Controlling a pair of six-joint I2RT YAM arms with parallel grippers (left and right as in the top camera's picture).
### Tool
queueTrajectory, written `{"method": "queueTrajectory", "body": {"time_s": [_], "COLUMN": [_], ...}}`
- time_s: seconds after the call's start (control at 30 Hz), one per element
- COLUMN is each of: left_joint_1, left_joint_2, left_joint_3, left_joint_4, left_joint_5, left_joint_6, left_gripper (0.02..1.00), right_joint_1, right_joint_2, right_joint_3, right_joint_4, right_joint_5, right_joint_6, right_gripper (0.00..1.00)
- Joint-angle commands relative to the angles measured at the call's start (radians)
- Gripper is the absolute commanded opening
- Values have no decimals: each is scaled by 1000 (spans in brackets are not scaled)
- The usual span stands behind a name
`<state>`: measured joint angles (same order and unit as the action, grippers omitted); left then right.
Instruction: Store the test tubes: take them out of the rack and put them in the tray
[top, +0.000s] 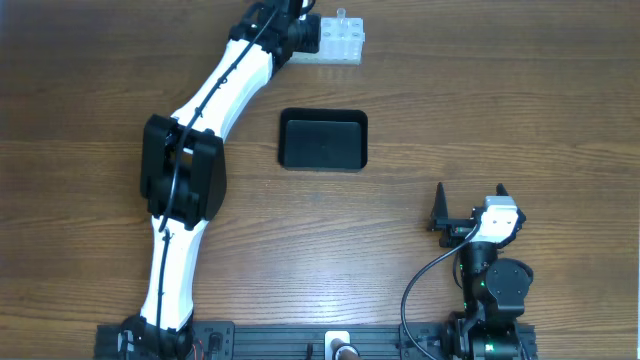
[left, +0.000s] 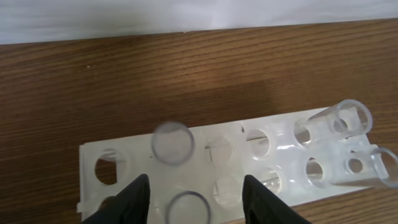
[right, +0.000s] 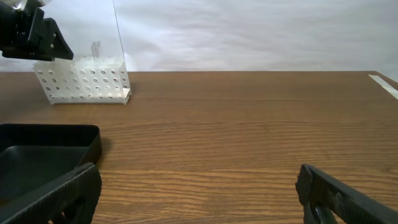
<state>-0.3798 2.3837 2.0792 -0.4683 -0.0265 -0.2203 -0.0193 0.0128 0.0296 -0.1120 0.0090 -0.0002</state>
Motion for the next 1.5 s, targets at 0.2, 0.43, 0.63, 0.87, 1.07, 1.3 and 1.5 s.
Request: {"method": "queueTrajectory", "body": {"time_s": [0.2,0.43,0.63,0.87,1.07,1.3,1.5], "left_joint_1": [-1,-1,-1,-1,-1,-3,-8], "left_joint_2": [27,27,24,-37,-119,-232,-291], "left_joint_3": [27,43,86,92,92,92,92], "left_joint_4": [0,-6,-21,-23,-48,-146,-331], "left_joint_5": [-1,-2,-36,-60,-69,-68,13], "left_joint_6": [7,7,7,8,8,2,-91], "left_gripper": [290,180,143,115,86,73,45], "right_joint_1": [-6,-6,-6,-6,-6,-6,-6], "right_joint_2": [-8,-8,-8,-8,-8,-8,-8], "right_joint_3": [-6,-6,-6,-6,-6,-6,-6], "right_joint_4": [-1,-1,-1,-1,-1,-1,-1], "right_joint_5": [-5,-5,-5,-5,-5,-5,-5], "right_joint_6": [3,3,3,3,3,3,3], "right_gripper": [993,993,991,991,991,991,991]}}
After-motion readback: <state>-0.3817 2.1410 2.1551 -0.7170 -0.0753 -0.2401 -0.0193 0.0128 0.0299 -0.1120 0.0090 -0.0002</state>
